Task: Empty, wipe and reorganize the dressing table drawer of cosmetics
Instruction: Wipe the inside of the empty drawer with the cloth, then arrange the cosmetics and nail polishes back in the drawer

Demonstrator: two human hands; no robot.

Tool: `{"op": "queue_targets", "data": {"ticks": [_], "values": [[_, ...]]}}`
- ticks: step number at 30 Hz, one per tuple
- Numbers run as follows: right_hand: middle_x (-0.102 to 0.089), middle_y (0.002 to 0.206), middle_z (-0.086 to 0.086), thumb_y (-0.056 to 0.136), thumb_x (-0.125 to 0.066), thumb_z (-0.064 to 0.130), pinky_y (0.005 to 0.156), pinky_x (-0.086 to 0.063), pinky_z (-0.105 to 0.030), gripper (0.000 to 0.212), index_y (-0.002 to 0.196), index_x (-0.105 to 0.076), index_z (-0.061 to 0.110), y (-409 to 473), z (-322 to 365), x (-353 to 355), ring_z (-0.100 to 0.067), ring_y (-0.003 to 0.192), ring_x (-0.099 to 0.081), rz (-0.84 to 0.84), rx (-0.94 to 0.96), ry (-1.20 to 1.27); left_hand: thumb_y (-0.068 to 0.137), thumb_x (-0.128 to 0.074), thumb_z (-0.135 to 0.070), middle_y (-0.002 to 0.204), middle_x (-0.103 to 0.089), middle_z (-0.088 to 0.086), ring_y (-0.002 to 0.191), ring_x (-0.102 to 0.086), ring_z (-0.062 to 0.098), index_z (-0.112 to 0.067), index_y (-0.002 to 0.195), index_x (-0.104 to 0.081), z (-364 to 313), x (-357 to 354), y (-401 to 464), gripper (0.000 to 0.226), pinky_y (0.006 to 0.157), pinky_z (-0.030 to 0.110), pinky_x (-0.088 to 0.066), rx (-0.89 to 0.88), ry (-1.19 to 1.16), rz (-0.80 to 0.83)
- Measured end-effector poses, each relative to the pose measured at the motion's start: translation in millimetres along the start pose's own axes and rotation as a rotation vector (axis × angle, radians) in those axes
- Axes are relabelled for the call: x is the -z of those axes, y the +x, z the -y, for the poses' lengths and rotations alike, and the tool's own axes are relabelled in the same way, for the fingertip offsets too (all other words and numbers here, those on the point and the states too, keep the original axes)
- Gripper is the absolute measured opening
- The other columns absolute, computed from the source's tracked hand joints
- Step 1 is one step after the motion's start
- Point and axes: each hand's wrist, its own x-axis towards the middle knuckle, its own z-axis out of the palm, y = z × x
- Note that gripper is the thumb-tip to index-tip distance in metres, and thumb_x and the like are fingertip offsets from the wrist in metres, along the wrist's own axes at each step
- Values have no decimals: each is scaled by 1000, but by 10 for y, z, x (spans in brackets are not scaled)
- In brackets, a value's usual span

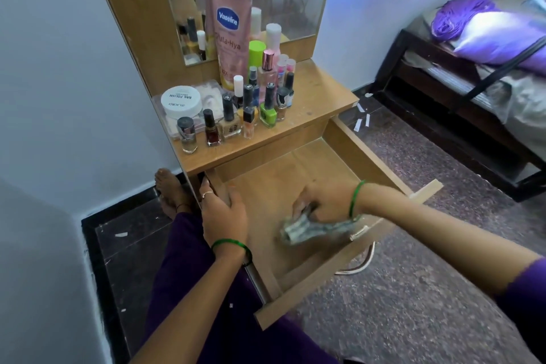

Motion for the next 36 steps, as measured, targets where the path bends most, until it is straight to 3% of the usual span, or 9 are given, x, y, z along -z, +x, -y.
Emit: {"op": "queue_targets", "data": {"ticks": [3, 6, 12, 16, 20, 29, 32, 34, 36], "values": [[-65, 89, 13, 85, -47, 2, 73, -45, -14, 35, 106, -70, 20, -304, -200, 397, -3, 76, -58, -178, -102, 41, 95, -47, -33, 135, -50, 6, 114, -53, 27, -22, 146, -25, 45, -16, -4, 56, 76, 30, -35, -14, -12, 14], [-66, 87, 7, 79, -50, 22, 76, -46, -21, 31, 103, -70, 21, -555, -388, 760, -15, 84, -62, -429, -239, 35, 95, -45, -33, 132, -52, 6, 112, -54, 27, -25, 145, -26, 80, -28, -26, 54, 77, 32, -37, -15, -31, 22], [-62, 119, -20, 84, -53, 10, 94, -44, -39, 37, 119, -61, 17, -60, -774, 1322, -38, 111, -56, -970, -443, 67, 96, -45, -30, 131, -53, 4, 111, -55, 25, -26, 145, -24, 89, -21, -67, 53, 81, 35, -43, -47, -33, 24], [-60, 120, -20, 91, -49, 29, 95, -44, -41, 40, 128, -52, 12, 664, -992, 1444, -36, 110, -56, -826, -430, 56, 96, -44, -29, 128, -55, 3, 107, -57, 24, -26, 146, -23, 79, -31, -50, 54, 79, 35, -46, -42, 6, 11], [-64, 107, -20, 96, -36, 39, 87, -46, -42, 36, 97, -62, 13, 1035, -1141, 1264, -38, 98, -58, -856, -389, 95, 96, -45, -30, 125, -57, 1, 103, -58, 21, -28, 145, -24, 86, -36, -65, 53, 79, 35, -49, -39, -13, 8], [-60, 120, -17, 94, -40, 36, 93, -45, -49, 39, 123, -56, 15, 952, -1140, 1200, -38, 108, -54, -926, -331, 114, 95, -46, -30, 126, -56, -1, 106, -58, 18, -27, 144, -28, 77, -37, -57, 52, 81, 36, -50, -49, -1, -8], [-59, 125, -15, 89, -41, 45, 98, -41, -49, 48, 122, -59, 14, 817, -941, 1307, -34, 114, -53, -1065, -298, 204, 95, -45, -31, 130, -54, -2, 109, -56, 18, -28, 144, -27, 88, -25, -62, 53, 79, 32, -48, -54, 22, -11], [-62, 120, -14, 85, -36, 54, 97, -42, -39, 59, 115, -62, 11, 712, -704, 1461, -30, 112, -55, -1212, -205, 227, 94, -44, -33, 129, -54, -1, 110, -56, 19, -29, 144, -27, 87, -21, -59, 52, 81, 36, -51, -56, 32, -14], [-65, 110, -11, 91, -43, 47, 91, -41, -30, 49, 110, -63, 8, 609, -390, 1648, -24, 103, -59, -1339, -52, 298, 94, -44, -32, 129, -55, -1, 111, -55, 20, -28, 144, -27, 69, -12, -60, 52, 82, 37, -51, -52, 44, -11]]}}
